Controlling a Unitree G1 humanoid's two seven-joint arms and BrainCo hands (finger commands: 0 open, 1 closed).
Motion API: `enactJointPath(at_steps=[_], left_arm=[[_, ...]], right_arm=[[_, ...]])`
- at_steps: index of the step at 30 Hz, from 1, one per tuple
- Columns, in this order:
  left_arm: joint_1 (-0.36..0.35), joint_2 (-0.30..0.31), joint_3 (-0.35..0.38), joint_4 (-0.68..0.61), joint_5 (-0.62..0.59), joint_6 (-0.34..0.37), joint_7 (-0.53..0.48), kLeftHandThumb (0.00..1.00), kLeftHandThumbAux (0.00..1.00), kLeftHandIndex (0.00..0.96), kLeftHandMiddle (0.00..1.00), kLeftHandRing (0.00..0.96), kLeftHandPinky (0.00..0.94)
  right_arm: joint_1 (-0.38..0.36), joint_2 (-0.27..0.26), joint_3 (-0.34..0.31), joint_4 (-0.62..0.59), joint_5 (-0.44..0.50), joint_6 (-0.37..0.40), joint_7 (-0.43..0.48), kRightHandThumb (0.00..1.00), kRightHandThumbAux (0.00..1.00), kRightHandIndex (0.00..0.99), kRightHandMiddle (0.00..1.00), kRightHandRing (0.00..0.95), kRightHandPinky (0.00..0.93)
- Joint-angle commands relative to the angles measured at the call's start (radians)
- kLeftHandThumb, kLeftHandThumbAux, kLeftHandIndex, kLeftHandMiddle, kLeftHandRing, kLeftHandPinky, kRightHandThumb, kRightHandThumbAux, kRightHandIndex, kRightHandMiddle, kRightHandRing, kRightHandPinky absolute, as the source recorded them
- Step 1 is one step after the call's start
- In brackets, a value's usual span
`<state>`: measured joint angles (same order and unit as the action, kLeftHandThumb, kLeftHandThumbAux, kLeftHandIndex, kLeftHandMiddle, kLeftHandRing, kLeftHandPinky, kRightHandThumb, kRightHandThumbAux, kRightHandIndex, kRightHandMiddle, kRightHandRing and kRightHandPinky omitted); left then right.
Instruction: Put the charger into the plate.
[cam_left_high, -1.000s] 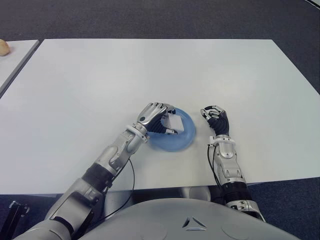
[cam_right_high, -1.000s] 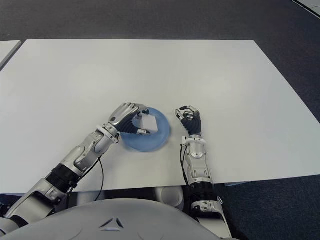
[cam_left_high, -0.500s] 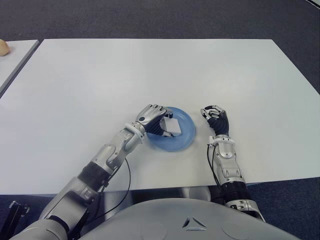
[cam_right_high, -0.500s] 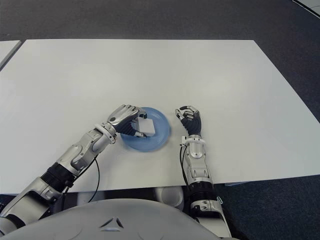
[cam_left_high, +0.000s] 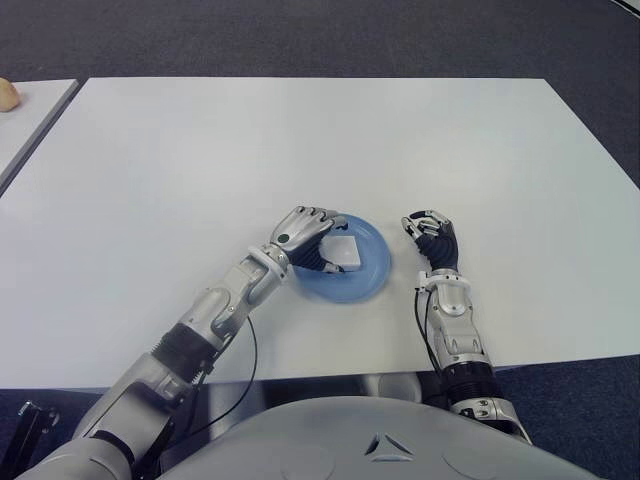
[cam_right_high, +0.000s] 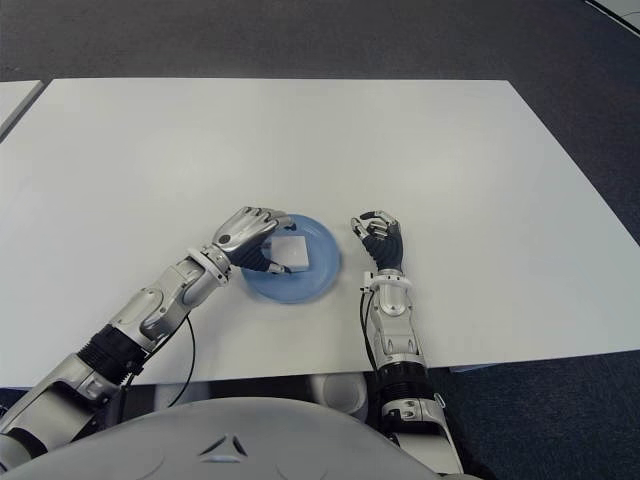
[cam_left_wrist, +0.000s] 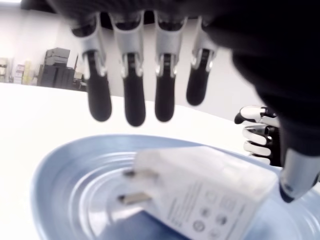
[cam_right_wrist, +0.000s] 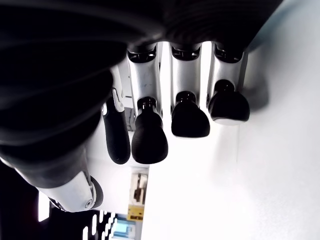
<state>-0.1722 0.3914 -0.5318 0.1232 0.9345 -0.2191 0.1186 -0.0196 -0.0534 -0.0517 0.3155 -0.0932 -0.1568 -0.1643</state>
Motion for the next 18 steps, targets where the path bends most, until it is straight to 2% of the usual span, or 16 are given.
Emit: enactJointPath(at_steps=[1, 9, 16, 18], left_arm=[[-0.006, 0.015, -0.012, -0.003, 0.031, -0.004, -0.003, 0.537, 0.629, 0.136, 0.192, 0.173, 0.163], [-0.006, 0.021, -0.012, -0.029, 0.061, 0.017, -0.017, 0.429, 0.662, 0.025, 0.022, 0.018, 0.016], [-0.001, 0.022, -0.012, -0.029, 0.102, 0.016, 0.04, 0.376, 0.593, 0.002, 0.001, 0.001, 0.001], [0.001, 0.021, -0.01, -0.027, 0.109, 0.012, 0.063, 0.328, 0.547, 0.0, 0.0, 0.0, 0.0]], right_arm=[[0.014, 0.007, -0.001, 0.023, 0.002, 0.04, 0.002, 0.704, 0.728, 0.435, 0.819, 0.832, 0.835], [0.011, 0.009, -0.003, 0.035, 0.004, 0.022, 0.002, 0.705, 0.727, 0.436, 0.822, 0.838, 0.85], [0.015, 0.007, -0.002, 0.022, 0.003, 0.041, 0.006, 0.704, 0.728, 0.435, 0.817, 0.831, 0.839], [0.016, 0.008, -0.001, 0.019, 0.0, 0.037, 0.002, 0.704, 0.728, 0.435, 0.817, 0.832, 0.84]])
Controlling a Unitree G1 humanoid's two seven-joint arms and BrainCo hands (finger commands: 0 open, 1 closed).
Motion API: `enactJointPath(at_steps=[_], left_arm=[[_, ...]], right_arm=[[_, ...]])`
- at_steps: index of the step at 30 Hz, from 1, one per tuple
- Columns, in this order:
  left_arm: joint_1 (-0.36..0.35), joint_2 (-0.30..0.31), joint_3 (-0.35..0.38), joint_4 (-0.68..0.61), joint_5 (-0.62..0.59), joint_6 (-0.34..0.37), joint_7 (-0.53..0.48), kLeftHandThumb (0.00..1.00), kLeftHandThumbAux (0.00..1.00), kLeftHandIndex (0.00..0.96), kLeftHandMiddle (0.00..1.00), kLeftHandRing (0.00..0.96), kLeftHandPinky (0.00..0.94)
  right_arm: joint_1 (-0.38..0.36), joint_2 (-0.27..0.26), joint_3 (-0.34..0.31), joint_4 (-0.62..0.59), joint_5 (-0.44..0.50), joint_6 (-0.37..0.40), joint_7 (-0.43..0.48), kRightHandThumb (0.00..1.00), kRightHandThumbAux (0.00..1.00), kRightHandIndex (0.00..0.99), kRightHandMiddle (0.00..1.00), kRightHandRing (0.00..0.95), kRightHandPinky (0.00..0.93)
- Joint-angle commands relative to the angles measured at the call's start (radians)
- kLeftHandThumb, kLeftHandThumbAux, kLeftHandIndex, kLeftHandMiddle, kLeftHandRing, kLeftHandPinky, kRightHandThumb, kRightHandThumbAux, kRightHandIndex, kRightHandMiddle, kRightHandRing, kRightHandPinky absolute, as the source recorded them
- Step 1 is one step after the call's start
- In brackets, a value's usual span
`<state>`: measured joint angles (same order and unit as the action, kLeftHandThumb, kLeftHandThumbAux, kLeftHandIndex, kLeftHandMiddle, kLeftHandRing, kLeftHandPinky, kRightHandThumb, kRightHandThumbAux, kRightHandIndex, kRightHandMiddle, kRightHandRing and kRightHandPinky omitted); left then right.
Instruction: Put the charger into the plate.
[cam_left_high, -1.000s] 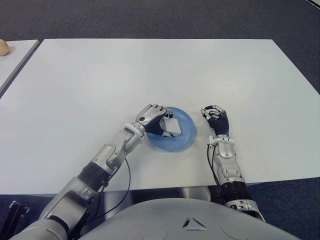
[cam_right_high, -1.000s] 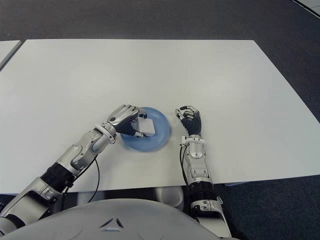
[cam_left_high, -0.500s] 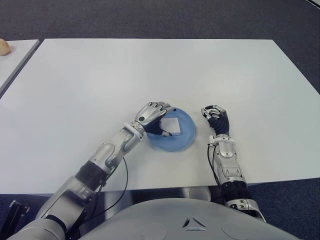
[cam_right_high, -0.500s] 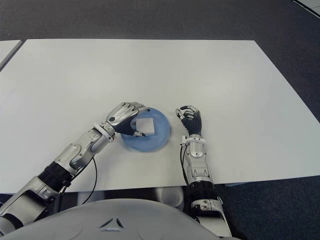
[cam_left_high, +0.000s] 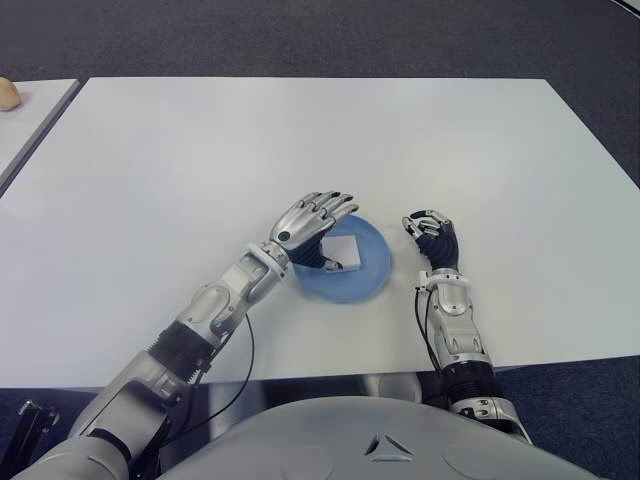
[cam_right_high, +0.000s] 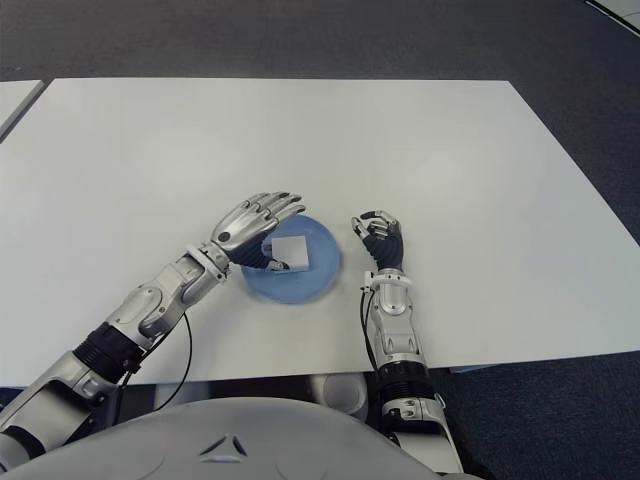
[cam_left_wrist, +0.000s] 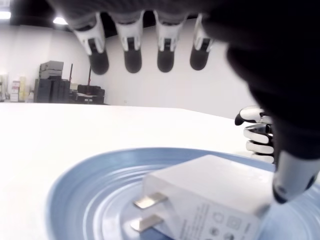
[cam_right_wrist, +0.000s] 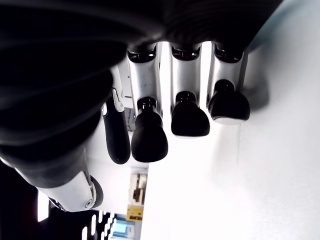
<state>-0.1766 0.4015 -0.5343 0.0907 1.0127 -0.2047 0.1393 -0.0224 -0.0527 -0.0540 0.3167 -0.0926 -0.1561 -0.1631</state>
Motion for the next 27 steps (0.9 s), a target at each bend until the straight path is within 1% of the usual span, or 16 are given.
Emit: enactJointPath(at_steps=[1, 2, 5, 6, 8, 10, 12, 16, 19, 22, 25, 26, 27], left_arm=[[0.007, 0.009, -0.006, 0.008, 0.033, -0.005, 0.059, 0.294, 0.523, 0.0, 0.0, 0.0, 0.0], [0.008, 0.008, -0.005, 0.01, 0.034, -0.006, 0.069, 0.257, 0.501, 0.0, 0.0, 0.0, 0.0], [0.011, 0.004, -0.002, 0.018, 0.027, -0.016, 0.107, 0.199, 0.474, 0.0, 0.0, 0.0, 0.0], [0.013, 0.0, 0.005, 0.031, 0.009, -0.04, 0.152, 0.14, 0.457, 0.0, 0.0, 0.0, 0.0], [0.016, -0.007, 0.017, 0.05, -0.022, -0.076, 0.209, 0.111, 0.453, 0.0, 0.0, 0.0, 0.0], [0.031, -0.027, 0.044, 0.064, -0.11, -0.12, 0.219, 0.079, 0.443, 0.0, 0.0, 0.0, 0.0], [0.042, -0.042, 0.062, 0.073, -0.174, -0.145, 0.212, 0.062, 0.433, 0.0, 0.0, 0.0, 0.0], [0.09, -0.086, 0.125, 0.102, -0.357, -0.216, 0.206, 0.033, 0.407, 0.0, 0.0, 0.0, 0.0], [0.104, -0.127, 0.172, 0.129, -0.479, -0.256, 0.192, 0.02, 0.407, 0.0, 0.0, 0.0, 0.0], [0.107, -0.145, 0.208, 0.15, -0.564, -0.273, 0.158, 0.014, 0.414, 0.0, 0.0, 0.0, 0.0], [0.103, -0.168, 0.281, 0.214, -0.686, -0.246, 0.116, 0.023, 0.433, 0.0, 0.0, 0.0, 0.0], [0.105, -0.173, 0.301, 0.231, -0.71, -0.237, 0.109, 0.038, 0.459, 0.0, 0.0, 0.0, 0.0], [0.111, -0.184, 0.321, 0.238, -0.722, -0.211, 0.116, 0.047, 0.476, 0.0, 0.0, 0.0, 0.0]], right_arm=[[0.02, 0.008, 0.001, 0.016, -0.001, 0.034, 0.0, 0.704, 0.728, 0.435, 0.817, 0.833, 0.841], [0.02, 0.008, 0.001, 0.016, 0.0, 0.032, 0.0, 0.704, 0.729, 0.435, 0.816, 0.834, 0.845], [0.02, 0.009, 0.001, 0.018, 0.001, 0.026, 0.001, 0.705, 0.729, 0.435, 0.815, 0.835, 0.849], [0.018, 0.009, 0.0, 0.023, 0.001, 0.022, 0.0, 0.705, 0.728, 0.435, 0.813, 0.834, 0.849], [0.017, 0.008, 0.0, 0.028, 0.0, 0.017, -0.001, 0.705, 0.728, 0.435, 0.812, 0.834, 0.852], [0.018, 0.008, 0.001, 0.029, -0.002, 0.015, -0.002, 0.705, 0.728, 0.435, 0.811, 0.834, 0.852], [0.019, 0.007, 0.001, 0.029, -0.002, 0.013, -0.002, 0.705, 0.728, 0.435, 0.811, 0.834, 0.851], [0.02, 0.008, 0.002, 0.026, -0.002, 0.014, -0.003, 0.706, 0.728, 0.435, 0.813, 0.836, 0.852], [0.022, 0.008, 0.002, 0.024, -0.003, 0.013, -0.003, 0.706, 0.728, 0.435, 0.815, 0.838, 0.852], [0.023, 0.008, 0.003, 0.023, -0.003, 0.012, -0.003, 0.706, 0.728, 0.435, 0.817, 0.839, 0.852], [0.024, 0.009, 0.003, 0.02, -0.002, 0.017, -0.002, 0.706, 0.728, 0.436, 0.819, 0.84, 0.852], [0.024, 0.009, 0.003, 0.018, -0.002, 0.019, -0.002, 0.706, 0.728, 0.436, 0.82, 0.841, 0.853], [0.025, 0.01, 0.003, 0.016, 0.0, 0.02, -0.001, 0.706, 0.728, 0.436, 0.821, 0.842, 0.854]])
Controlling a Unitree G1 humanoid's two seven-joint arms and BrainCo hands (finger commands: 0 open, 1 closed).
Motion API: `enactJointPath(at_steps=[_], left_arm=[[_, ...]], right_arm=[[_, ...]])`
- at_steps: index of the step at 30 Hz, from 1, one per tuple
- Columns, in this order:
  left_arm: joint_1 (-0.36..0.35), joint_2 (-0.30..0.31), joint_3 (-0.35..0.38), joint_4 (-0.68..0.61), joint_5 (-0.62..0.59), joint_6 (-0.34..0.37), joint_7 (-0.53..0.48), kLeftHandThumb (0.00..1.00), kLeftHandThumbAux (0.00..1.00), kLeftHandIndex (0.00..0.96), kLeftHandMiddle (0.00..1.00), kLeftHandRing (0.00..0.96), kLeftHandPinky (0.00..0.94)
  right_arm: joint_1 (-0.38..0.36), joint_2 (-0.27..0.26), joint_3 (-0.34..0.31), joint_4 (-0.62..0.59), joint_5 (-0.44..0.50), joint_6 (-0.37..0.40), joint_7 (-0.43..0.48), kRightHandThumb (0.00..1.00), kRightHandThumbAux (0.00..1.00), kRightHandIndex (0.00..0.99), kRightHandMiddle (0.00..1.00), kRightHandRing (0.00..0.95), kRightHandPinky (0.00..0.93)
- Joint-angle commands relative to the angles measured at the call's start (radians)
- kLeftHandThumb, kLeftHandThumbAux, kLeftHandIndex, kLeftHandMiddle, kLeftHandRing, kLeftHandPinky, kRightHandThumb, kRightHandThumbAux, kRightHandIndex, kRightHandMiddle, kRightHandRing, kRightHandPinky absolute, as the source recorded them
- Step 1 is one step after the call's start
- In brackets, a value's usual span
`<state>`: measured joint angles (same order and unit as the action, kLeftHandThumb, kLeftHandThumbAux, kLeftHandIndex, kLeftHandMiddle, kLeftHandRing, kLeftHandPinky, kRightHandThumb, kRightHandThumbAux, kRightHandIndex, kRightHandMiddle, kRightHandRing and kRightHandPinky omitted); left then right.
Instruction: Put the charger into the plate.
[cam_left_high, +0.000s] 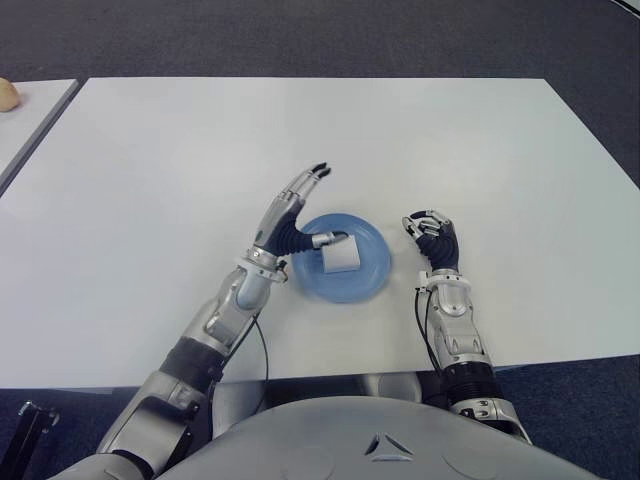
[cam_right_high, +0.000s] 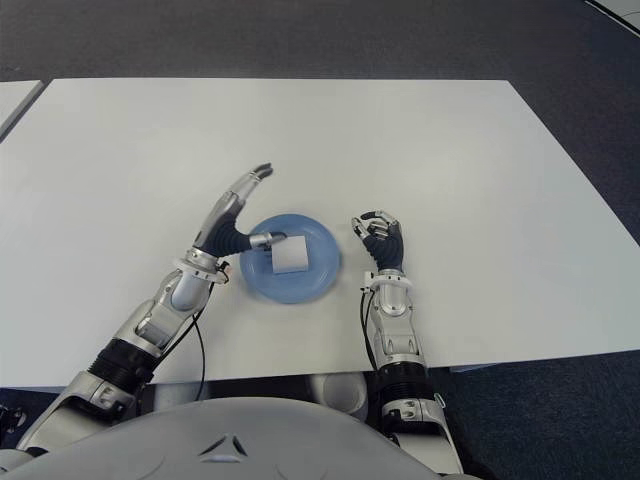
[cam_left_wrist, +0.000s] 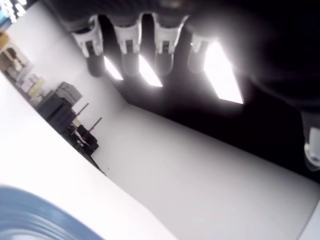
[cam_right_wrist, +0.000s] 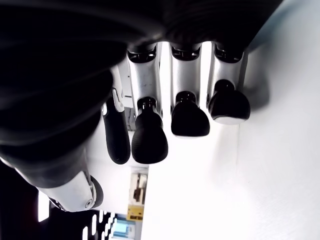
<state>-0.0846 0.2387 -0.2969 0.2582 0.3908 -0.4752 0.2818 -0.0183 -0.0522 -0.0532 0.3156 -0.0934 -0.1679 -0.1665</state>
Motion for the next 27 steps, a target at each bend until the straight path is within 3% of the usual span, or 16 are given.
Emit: enactJointPath(at_steps=[1, 6, 10, 15, 19, 22, 24, 27], left_arm=[[0.022, -0.03, 0.099, 0.074, -0.108, 0.077, -0.023, 0.067, 0.51, 0.0, 0.0, 0.0, 0.023], [0.049, -0.091, 0.148, 0.055, -0.088, 0.159, 0.051, 0.134, 0.644, 0.0, 0.0, 0.007, 0.134], [0.083, -0.105, 0.194, 0.088, -0.115, 0.166, 0.066, 0.18, 0.753, 0.017, 0.035, 0.077, 0.214], [0.084, -0.122, 0.231, 0.109, -0.146, 0.171, 0.053, 0.211, 0.888, 0.151, 0.204, 0.223, 0.317], [0.042, -0.134, 0.271, 0.172, -0.21, 0.144, 0.021, 0.23, 0.971, 0.279, 0.33, 0.334, 0.393], [0.021, -0.132, 0.289, 0.222, -0.236, 0.118, -0.001, 0.241, 0.987, 0.318, 0.365, 0.366, 0.417], [0.011, -0.13, 0.299, 0.255, -0.246, 0.097, -0.011, 0.512, 0.833, 0.377, 0.407, 0.413, 0.463], [0.003, -0.128, 0.305, 0.29, -0.243, 0.07, -0.01, 0.639, 0.759, 0.407, 0.447, 0.458, 0.499]], right_arm=[[0.021, 0.01, 0.003, 0.017, 0.001, 0.033, 0.003, 0.706, 0.728, 0.436, 0.822, 0.842, 0.854], [0.022, 0.011, 0.003, 0.015, 0.005, 0.032, 0.009, 0.705, 0.728, 0.435, 0.82, 0.841, 0.856], [0.021, 0.009, 0.004, 0.018, 0.006, 0.034, 0.015, 0.705, 0.728, 0.435, 0.819, 0.84, 0.853], [0.021, 0.007, 0.005, 0.014, 0.008, 0.048, 0.023, 0.704, 0.728, 0.435, 0.821, 0.836, 0.844], [0.025, 0.007, 0.003, 0.009, 0.012, 0.053, 0.03, 0.703, 0.729, 0.434, 0.821, 0.833, 0.838], [0.024, 0.008, 0.002, 0.011, 0.012, 0.049, 0.03, 0.703, 0.73, 0.434, 0.82, 0.832, 0.836], [0.023, 0.009, 0.001, 0.015, 0.012, 0.043, 0.029, 0.703, 0.73, 0.434, 0.822, 0.835, 0.839], [0.022, 0.008, 0.0, 0.017, 0.014, 0.042, 0.033, 0.703, 0.73, 0.434, 0.822, 0.836, 0.841]])
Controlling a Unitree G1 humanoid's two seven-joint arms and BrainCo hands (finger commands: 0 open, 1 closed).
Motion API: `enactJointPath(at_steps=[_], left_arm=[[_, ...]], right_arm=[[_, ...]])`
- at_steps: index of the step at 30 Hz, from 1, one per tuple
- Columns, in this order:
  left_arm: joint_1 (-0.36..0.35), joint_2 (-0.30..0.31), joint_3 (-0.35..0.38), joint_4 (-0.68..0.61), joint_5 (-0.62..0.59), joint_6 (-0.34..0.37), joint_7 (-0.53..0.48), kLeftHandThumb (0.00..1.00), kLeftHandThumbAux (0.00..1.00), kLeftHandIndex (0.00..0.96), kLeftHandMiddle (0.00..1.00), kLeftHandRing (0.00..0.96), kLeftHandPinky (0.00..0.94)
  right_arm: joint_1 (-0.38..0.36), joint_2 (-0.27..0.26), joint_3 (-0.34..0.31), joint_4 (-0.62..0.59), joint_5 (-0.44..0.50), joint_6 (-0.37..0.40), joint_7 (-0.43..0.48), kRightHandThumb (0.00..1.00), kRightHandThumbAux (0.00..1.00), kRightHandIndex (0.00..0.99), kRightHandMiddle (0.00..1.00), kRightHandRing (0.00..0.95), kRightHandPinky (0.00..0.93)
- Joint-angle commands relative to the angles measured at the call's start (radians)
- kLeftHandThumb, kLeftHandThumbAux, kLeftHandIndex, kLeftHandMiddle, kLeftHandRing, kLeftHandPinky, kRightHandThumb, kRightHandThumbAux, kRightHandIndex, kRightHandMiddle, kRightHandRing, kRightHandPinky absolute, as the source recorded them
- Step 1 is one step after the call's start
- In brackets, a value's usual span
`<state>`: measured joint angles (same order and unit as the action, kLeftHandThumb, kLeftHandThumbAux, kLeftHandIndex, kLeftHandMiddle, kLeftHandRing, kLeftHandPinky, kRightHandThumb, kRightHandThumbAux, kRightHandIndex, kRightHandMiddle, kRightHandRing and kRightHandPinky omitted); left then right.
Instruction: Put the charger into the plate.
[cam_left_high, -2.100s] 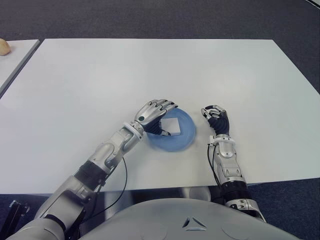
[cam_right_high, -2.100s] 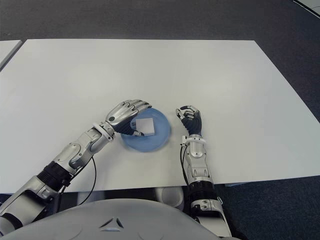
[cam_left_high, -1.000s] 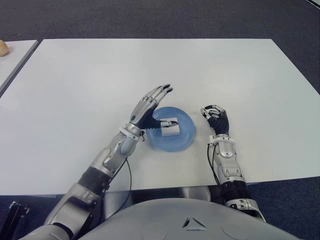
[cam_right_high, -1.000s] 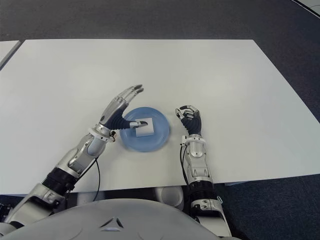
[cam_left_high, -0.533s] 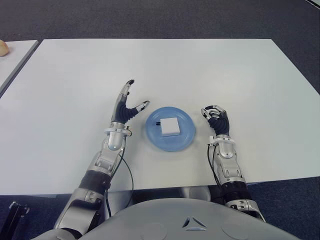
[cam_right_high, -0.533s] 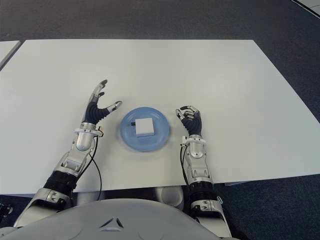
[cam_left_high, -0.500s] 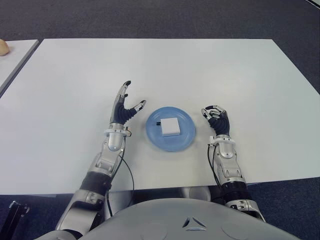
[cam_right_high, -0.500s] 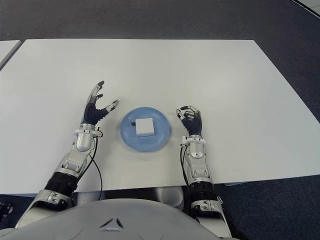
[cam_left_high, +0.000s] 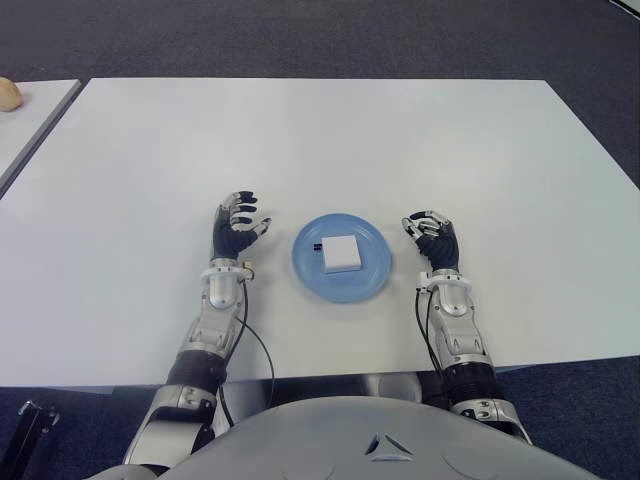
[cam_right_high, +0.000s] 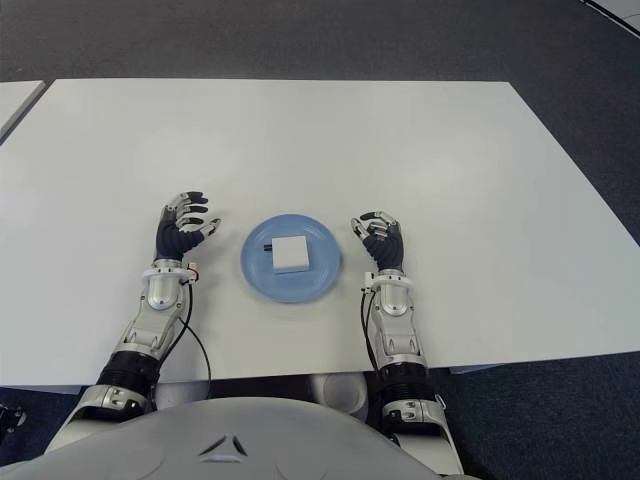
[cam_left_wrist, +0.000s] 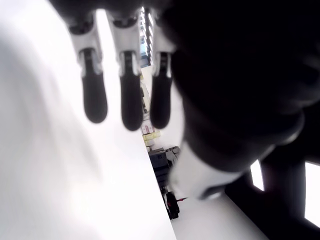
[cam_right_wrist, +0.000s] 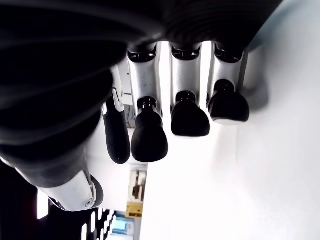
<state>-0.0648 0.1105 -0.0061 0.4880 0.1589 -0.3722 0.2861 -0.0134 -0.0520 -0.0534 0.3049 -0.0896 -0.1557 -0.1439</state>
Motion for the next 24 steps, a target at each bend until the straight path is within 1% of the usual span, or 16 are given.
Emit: enactJointPath(at_steps=[1, 3, 6, 10, 17, 24], left_arm=[[-0.019, 0.002, 0.016, 0.079, -0.009, -0.041, -0.012, 0.652, 0.752, 0.411, 0.453, 0.465, 0.503], [-0.022, 0.006, 0.019, 0.107, -0.006, -0.054, -0.01, 0.682, 0.734, 0.421, 0.486, 0.498, 0.524], [-0.029, 0.003, 0.022, 0.142, -0.002, -0.069, 0.001, 0.696, 0.725, 0.428, 0.531, 0.535, 0.546], [-0.037, -0.002, 0.027, 0.167, 0.001, -0.084, 0.006, 0.702, 0.721, 0.431, 0.56, 0.558, 0.555], [-0.043, -0.004, 0.034, 0.2, -0.011, -0.074, -0.016, 0.706, 0.718, 0.434, 0.598, 0.594, 0.586], [-0.055, -0.002, 0.034, 0.234, -0.015, -0.065, -0.035, 0.708, 0.717, 0.435, 0.647, 0.642, 0.634]], right_arm=[[0.017, 0.007, 0.0, 0.029, 0.011, 0.027, 0.012, 0.703, 0.73, 0.434, 0.822, 0.836, 0.841], [0.017, 0.007, -0.001, 0.033, 0.012, 0.021, 0.013, 0.703, 0.73, 0.435, 0.824, 0.838, 0.846], [0.017, 0.005, -0.002, 0.035, 0.014, 0.019, 0.021, 0.703, 0.73, 0.435, 0.828, 0.843, 0.851], [0.018, 0.004, -0.003, 0.033, 0.012, 0.026, 0.025, 0.702, 0.73, 0.434, 0.827, 0.84, 0.842], [0.022, 0.004, -0.003, 0.025, 0.006, 0.02, 0.023, 0.704, 0.73, 0.434, 0.824, 0.839, 0.842], [0.023, 0.005, -0.002, 0.018, 0.007, 0.035, 0.024, 0.703, 0.73, 0.435, 0.823, 0.837, 0.843]])
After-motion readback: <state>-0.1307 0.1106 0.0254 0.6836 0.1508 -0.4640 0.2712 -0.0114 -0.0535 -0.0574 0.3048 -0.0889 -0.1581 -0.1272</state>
